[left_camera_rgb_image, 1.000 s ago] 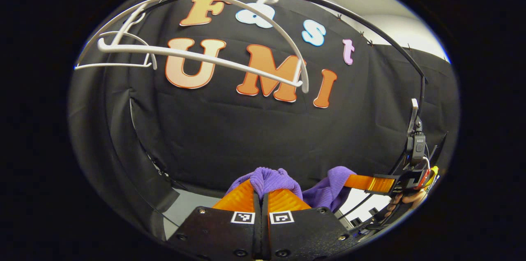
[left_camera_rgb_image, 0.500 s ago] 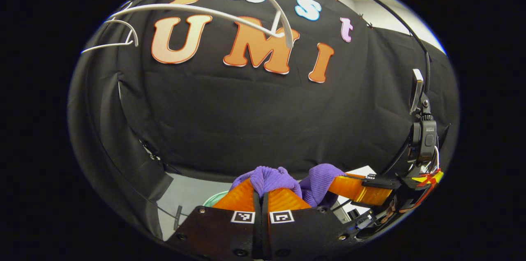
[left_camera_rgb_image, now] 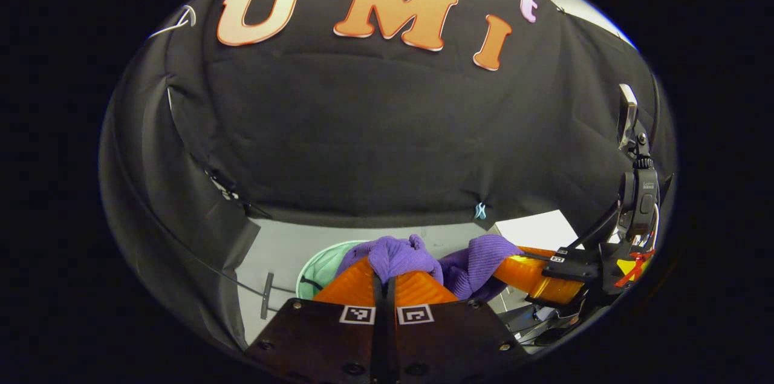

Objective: Grasp the clothes on the hanger with both hands and then place them into the laundry hamper below.

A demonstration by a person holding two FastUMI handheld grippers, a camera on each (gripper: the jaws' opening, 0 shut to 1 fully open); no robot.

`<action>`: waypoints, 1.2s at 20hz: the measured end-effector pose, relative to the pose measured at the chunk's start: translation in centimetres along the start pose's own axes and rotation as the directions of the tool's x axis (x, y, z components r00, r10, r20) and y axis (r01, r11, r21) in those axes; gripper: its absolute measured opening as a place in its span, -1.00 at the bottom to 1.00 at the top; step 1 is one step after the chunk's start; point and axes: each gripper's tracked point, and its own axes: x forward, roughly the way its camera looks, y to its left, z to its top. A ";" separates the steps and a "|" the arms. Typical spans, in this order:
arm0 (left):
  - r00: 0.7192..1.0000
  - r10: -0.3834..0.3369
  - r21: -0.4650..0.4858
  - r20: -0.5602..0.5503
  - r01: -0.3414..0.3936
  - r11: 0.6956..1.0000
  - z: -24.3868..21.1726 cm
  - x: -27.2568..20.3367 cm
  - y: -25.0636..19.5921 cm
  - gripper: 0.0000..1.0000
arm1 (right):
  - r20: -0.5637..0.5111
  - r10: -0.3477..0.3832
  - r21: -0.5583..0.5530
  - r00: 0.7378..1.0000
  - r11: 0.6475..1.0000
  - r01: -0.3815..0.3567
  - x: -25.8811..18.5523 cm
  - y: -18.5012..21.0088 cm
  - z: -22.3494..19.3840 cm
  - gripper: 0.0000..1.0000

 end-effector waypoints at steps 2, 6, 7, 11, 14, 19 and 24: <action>0.998 0.015 -0.010 -0.055 -0.016 1.000 -1.6 1.3 1.0 -0.99 | -0.054 -0.012 0.013 0.998 1.000 0.013 1.3 -0.7 -1.7 -0.76; 0.979 0.033 -0.028 -0.199 -0.039 0.999 -5.3 3.7 2.6 -0.99 | -0.153 -0.025 0.020 0.988 0.999 0.028 3.8 -0.5 -4.8 -0.75; 0.973 0.038 -0.029 -0.226 -0.046 0.999 -6.2 4.0 3.1 -0.99 | -0.170 -0.036 0.021 0.985 0.999 0.040 4.4 -0.9 -5.6 -0.75; 0.949 0.056 -0.021 -0.312 -0.066 0.998 -8.7 4.9 4.0 -0.96 | -0.255 -0.102 0.024 0.962 0.994 0.111 5.6 -1.9 -7.9 -0.75; 0.934 0.062 -0.016 -0.351 -0.072 0.997 -10.0 4.7 4.8 -0.88 | -0.299 -0.142 0.009 0.944 0.988 0.152 6.4 -3.0 -9.6 -0.75; 0.947 0.043 -0.030 -0.317 -0.056 0.998 -8.5 4.3 4.1 -0.01 | -0.306 -0.133 0.023 0.943 0.989 0.147 6.3 -2.5 -10.1 -0.14; 0.951 0.051 -0.053 -0.305 -0.070 0.996 -8.3 3.6 3.8 0.86 | -0.272 -0.157 -0.006 0.950 0.987 0.161 5.2 -2.9 -9.3 0.58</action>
